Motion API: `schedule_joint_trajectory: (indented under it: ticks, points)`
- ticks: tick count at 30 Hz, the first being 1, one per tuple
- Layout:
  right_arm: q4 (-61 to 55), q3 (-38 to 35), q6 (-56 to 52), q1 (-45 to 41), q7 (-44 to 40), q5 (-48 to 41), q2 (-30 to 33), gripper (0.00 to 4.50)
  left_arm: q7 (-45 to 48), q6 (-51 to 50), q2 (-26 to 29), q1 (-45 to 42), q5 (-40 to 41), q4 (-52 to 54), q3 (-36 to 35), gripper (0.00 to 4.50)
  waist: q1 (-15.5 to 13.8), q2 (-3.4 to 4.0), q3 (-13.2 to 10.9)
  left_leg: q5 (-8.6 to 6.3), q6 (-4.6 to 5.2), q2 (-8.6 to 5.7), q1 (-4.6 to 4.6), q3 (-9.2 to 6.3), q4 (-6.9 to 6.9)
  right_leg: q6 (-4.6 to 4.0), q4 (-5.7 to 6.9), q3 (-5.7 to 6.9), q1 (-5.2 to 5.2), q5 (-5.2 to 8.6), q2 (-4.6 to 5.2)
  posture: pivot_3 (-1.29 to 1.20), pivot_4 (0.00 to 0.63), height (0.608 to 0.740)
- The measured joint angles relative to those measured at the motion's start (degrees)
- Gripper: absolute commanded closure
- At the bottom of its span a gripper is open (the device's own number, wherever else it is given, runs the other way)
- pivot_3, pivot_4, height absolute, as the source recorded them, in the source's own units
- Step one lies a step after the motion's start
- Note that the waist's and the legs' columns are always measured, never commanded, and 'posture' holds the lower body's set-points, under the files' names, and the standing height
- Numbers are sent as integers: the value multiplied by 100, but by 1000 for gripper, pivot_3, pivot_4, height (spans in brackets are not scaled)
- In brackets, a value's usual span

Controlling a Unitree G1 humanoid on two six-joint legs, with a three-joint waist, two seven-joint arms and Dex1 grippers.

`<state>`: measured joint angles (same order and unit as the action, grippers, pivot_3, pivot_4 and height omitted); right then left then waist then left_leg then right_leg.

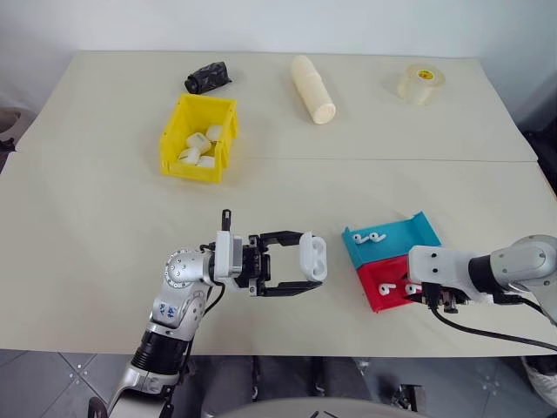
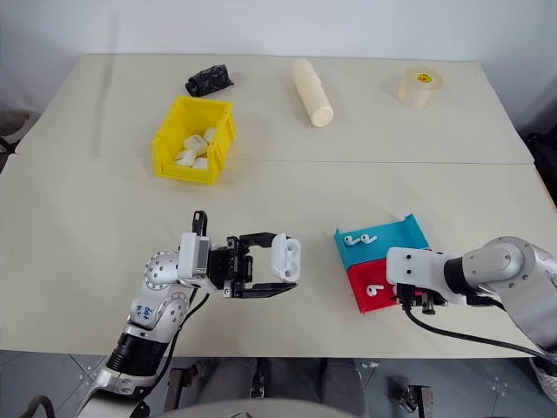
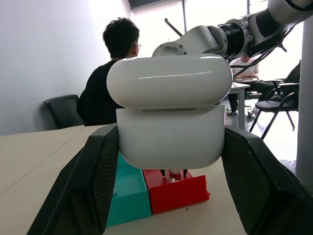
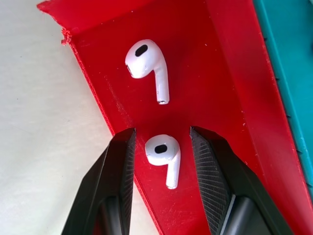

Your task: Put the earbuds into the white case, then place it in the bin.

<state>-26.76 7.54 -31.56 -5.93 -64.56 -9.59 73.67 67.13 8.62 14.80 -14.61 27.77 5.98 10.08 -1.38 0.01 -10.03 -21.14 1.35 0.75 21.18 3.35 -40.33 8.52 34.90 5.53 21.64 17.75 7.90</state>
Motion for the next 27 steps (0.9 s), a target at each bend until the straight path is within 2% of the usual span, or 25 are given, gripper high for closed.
schedule_joint_trajectory:
  ticks: [15, 18, 20, 27]
  points:
    - [38, 49, 179, -14, -299, 361, 6, 2708, -34, -45, 2, -3, 0, 8, -1, 1724, 0, 0, 0, 0, 0, -2, 2, -24, -7, 0, -9, 25, -19, 0, 5, 0, 150, 740]
    - [35, 65, 190, -15, -362, 387, 2, 3334, -38, -46, 3, -4, 0, 8, -3, 1724, 0, 0, 0, 0, 0, -2, 2, -28, -8, 0, -12, 29, -23, 0, 5, 0, 150, 740]
    - [26, 93, 177, -46, -380, 393, -12, 3949, -48, -46, 2, -6, 0, 8, -3, 1724, 5, 0, 0, 0, 0, -1, 1, -30, -10, 0, -13, 30, -26, 0, 4, 0, 150, 740]
    - [-22, 82, 79, -60, -337, 400, -73, 4015, -74, -48, 0, -11, 1, 9, -1, 1724, 5, 0, 0, 0, -1, 0, 1, -33, -12, 0, -13, 33, -27, 0, 4, 0, 150, 740]
